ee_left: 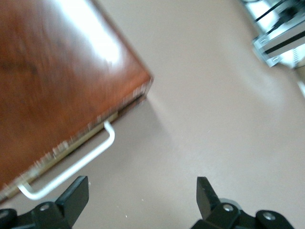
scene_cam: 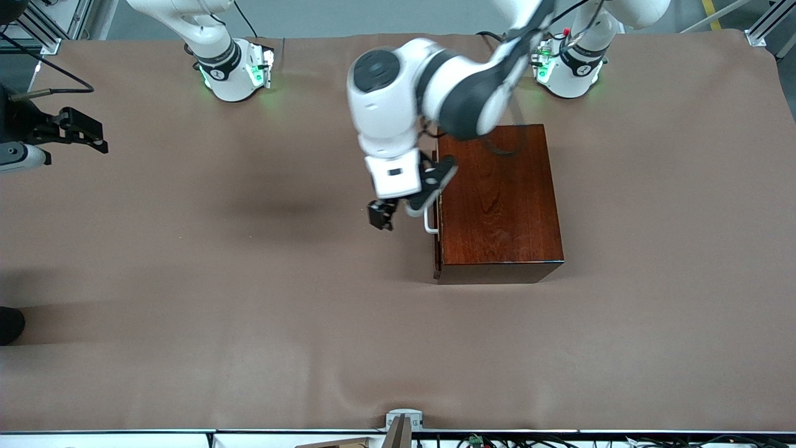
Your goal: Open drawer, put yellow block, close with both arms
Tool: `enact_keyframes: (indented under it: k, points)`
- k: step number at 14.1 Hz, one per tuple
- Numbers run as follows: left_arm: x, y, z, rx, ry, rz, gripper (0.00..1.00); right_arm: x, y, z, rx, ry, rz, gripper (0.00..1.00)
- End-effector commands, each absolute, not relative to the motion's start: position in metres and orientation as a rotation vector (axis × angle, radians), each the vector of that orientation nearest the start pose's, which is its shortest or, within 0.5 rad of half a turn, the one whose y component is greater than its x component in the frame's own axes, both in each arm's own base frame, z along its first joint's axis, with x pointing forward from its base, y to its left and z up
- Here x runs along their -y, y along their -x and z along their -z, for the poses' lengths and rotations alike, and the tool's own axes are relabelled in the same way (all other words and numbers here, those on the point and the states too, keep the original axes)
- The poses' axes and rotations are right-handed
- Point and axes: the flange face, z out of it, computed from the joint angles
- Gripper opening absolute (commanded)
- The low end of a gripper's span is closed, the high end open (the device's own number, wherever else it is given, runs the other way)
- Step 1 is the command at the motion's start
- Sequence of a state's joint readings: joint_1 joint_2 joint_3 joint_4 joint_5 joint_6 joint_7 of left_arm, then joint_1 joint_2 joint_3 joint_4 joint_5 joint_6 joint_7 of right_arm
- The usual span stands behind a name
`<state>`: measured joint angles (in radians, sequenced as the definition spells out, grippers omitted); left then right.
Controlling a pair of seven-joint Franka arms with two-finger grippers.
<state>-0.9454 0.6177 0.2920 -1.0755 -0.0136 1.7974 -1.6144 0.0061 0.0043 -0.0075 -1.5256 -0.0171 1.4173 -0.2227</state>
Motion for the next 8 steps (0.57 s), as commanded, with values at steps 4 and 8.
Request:
enact_keyframes:
  k: [4,8]
  points:
    - [0.374,-0.572,-0.597,1.042,2.996,0.276,1.00,0.000,-0.536,-0.633,0.340,3.113,-0.156,1.00]
    - [0.292,-0.585,-0.629,0.770,3.029,0.201,1.00,0.000,-0.536,-0.632,0.340,3.113,-0.158,1.00]
